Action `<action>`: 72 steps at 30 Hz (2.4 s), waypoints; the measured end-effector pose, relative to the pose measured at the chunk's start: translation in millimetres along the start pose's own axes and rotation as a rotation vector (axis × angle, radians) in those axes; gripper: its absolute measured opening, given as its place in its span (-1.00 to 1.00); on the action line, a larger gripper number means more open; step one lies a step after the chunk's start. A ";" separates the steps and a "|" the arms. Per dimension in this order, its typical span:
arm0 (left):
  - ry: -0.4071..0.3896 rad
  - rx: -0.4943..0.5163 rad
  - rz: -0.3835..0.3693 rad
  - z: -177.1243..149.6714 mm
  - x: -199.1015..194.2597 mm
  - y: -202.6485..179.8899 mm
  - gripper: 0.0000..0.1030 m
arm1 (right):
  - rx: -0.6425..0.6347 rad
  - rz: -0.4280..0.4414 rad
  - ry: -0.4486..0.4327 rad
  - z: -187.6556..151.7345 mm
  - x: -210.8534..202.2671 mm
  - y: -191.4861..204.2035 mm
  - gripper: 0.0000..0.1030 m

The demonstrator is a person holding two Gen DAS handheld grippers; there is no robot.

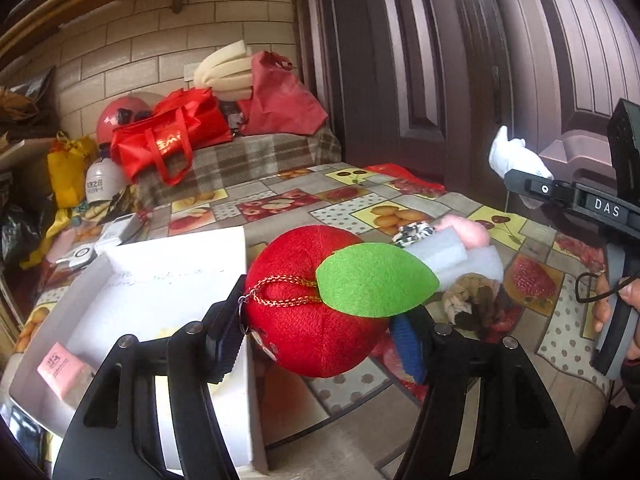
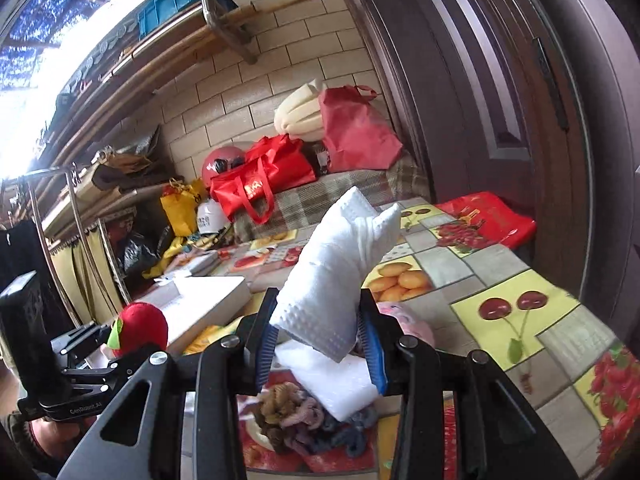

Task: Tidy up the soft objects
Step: 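Grasp the red apple plush with the left tool while the right tool holds the mask, then lower the apple plush into the tray with left tool while right tool releases the mask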

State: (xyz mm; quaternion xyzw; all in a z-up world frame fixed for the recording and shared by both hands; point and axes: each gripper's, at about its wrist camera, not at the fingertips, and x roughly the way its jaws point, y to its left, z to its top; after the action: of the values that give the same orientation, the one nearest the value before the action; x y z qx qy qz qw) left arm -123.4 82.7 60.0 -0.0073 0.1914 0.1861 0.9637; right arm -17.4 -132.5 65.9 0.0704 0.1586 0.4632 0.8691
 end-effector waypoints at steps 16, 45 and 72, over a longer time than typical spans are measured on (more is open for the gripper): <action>-0.041 -0.091 0.133 -16.1 -25.2 65.1 0.25 | -0.211 0.054 0.039 -15.4 15.7 71.5 -0.24; -0.012 -0.258 0.327 -28.7 -20.8 158.5 0.26 | -0.397 0.265 0.227 -50.0 99.9 194.8 -0.25; 0.083 -0.491 0.366 -38.8 -7.7 206.8 1.00 | -0.455 0.183 0.328 -52.9 159.6 227.9 0.59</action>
State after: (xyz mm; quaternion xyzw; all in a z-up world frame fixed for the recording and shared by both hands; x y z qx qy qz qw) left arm -218.9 269.1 38.7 -0.2129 0.1778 0.3967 0.8750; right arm -130.7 126.1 44.0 -0.1880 0.1822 0.5684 0.7800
